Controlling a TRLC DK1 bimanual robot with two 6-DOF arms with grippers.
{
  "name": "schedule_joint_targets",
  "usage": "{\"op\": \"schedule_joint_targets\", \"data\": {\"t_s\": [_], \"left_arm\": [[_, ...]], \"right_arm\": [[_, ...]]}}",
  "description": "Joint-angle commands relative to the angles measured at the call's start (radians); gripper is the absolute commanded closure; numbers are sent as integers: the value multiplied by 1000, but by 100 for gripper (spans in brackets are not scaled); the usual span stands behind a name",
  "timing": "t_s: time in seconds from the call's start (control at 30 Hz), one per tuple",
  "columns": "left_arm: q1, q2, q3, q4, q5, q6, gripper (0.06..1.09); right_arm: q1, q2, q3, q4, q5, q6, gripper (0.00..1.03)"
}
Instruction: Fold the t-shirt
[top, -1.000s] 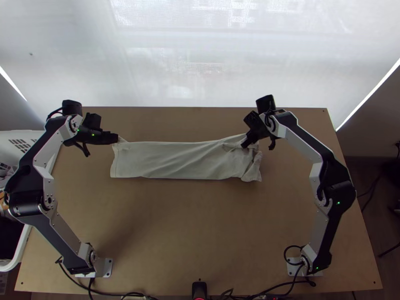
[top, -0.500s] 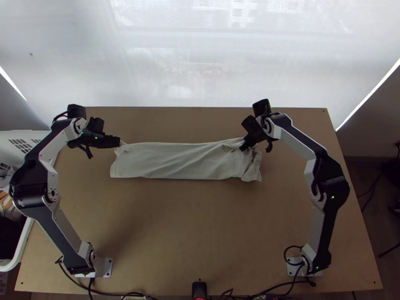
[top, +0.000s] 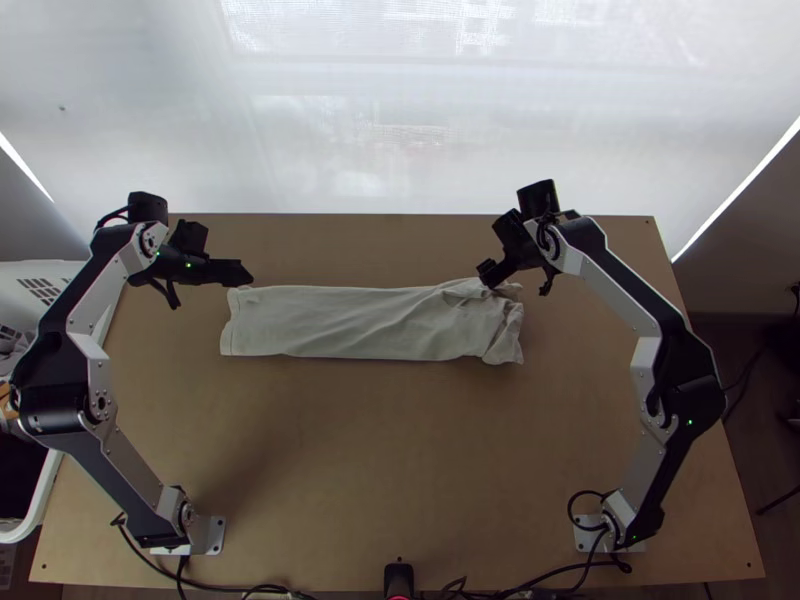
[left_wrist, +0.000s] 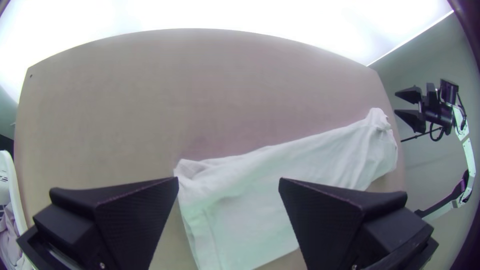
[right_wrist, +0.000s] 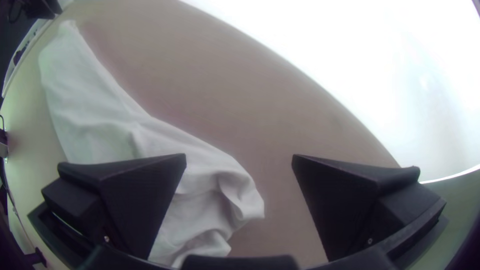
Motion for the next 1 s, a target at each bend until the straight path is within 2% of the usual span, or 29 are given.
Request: {"op": "schedule_joint_targets", "data": {"t_s": [0.0,0.17,0.37,0.7,0.97], "left_arm": [[-25,-128,-71,-90,0,22,10],[-24,-174,-206,-5,-92,7,10],[-19,-170,-308,108,-212,-38,10],[-39,-82,-272,116,-233,-84,10],[-76,-23,-220,96,-232,-102,11]], "right_arm": [[97,-137,8,-20,-2,61,4],[192,-157,-66,-28,-2,80,4],[249,-131,-179,0,-2,60,4],[304,-71,-254,63,-2,60,4],[272,4,-247,93,0,43,4]]}}
